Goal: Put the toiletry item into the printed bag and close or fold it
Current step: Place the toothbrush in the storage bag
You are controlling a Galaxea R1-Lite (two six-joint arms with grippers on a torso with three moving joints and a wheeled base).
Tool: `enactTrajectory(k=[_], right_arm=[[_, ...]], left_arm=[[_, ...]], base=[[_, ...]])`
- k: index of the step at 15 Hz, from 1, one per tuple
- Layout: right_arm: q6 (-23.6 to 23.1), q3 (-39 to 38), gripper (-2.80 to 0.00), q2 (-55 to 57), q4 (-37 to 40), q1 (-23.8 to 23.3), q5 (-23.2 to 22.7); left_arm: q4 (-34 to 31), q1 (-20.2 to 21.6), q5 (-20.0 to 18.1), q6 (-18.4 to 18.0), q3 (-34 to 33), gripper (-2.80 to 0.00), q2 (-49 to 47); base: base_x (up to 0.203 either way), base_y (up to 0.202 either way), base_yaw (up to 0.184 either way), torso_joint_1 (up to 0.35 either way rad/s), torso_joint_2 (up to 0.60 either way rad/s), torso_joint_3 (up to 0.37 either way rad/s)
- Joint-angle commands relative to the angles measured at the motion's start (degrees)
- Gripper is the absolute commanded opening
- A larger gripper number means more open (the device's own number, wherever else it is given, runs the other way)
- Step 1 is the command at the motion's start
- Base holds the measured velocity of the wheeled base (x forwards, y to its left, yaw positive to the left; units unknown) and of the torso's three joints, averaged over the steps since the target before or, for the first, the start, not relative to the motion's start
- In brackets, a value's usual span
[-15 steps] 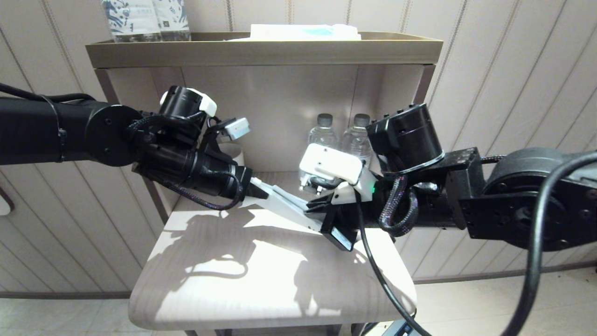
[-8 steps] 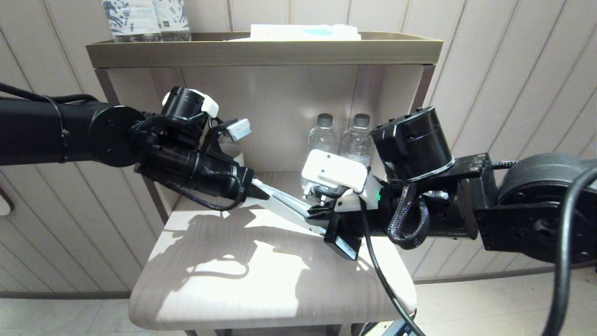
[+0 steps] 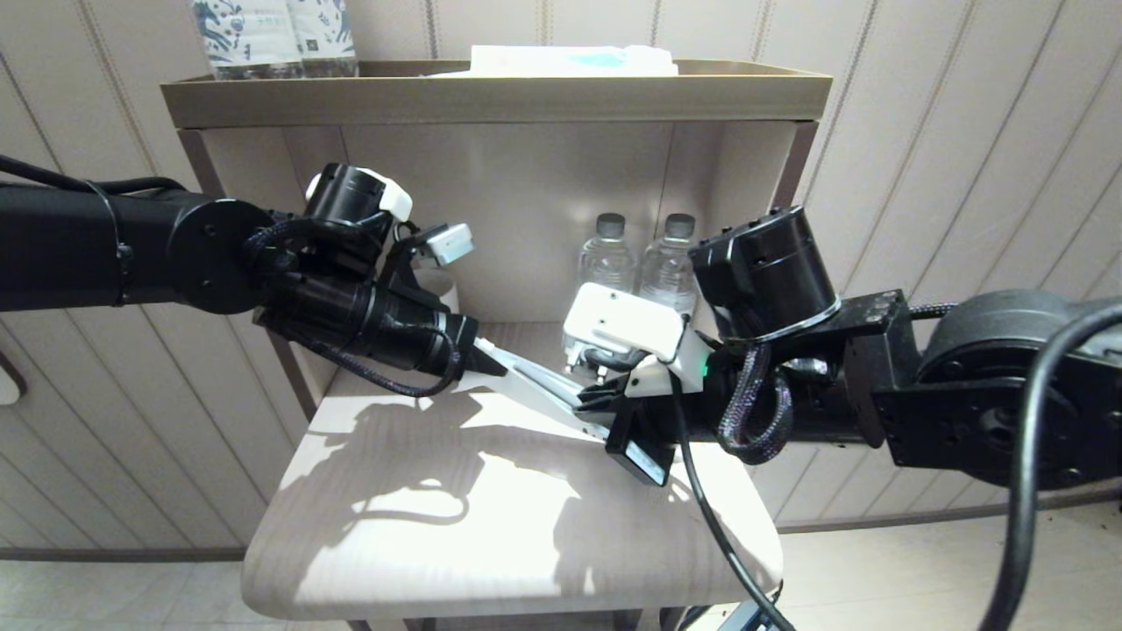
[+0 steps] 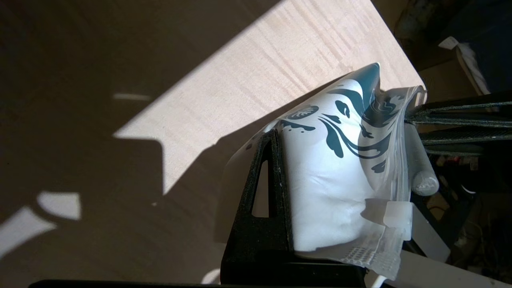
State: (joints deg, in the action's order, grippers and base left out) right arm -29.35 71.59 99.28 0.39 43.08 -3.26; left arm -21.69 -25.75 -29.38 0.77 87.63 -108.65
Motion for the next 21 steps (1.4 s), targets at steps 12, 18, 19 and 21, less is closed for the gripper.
enactTrajectory(k=[12, 18, 19, 21], right_arm=[[0.1, 1.6, -2.80, 1.5, 0.4, -0.4, 2.0], [0.0, 1.4, 0.00, 1.6, 0.4, -0.3, 2.0], [0.0, 1.3, 0.00, 1.6, 0.3, -0.2, 2.0], [0.0, 1.3, -2.80, 1.6, 0.3, -0.2, 2.0]], left_arm=[[-0.1, 0.0, -0.2, 0.0, -0.1, -2.80, 0.0], [0.0, 0.0, -0.2, 0.0, -0.2, -2.80, -0.1], [0.0, 0.0, -0.2, 0.0, -0.1, -2.80, -0.1], [0.0, 0.0, -0.2, 0.0, -0.1, -2.80, -0.1]], base=[[0.000, 0.000, 0.000, 0.000, 0.00, 0.000], [0.000, 0.000, 0.000, 0.000, 0.00, 0.000], [0.000, 0.000, 0.000, 0.000, 0.00, 0.000], [0.000, 0.000, 0.000, 0.000, 0.00, 0.000]])
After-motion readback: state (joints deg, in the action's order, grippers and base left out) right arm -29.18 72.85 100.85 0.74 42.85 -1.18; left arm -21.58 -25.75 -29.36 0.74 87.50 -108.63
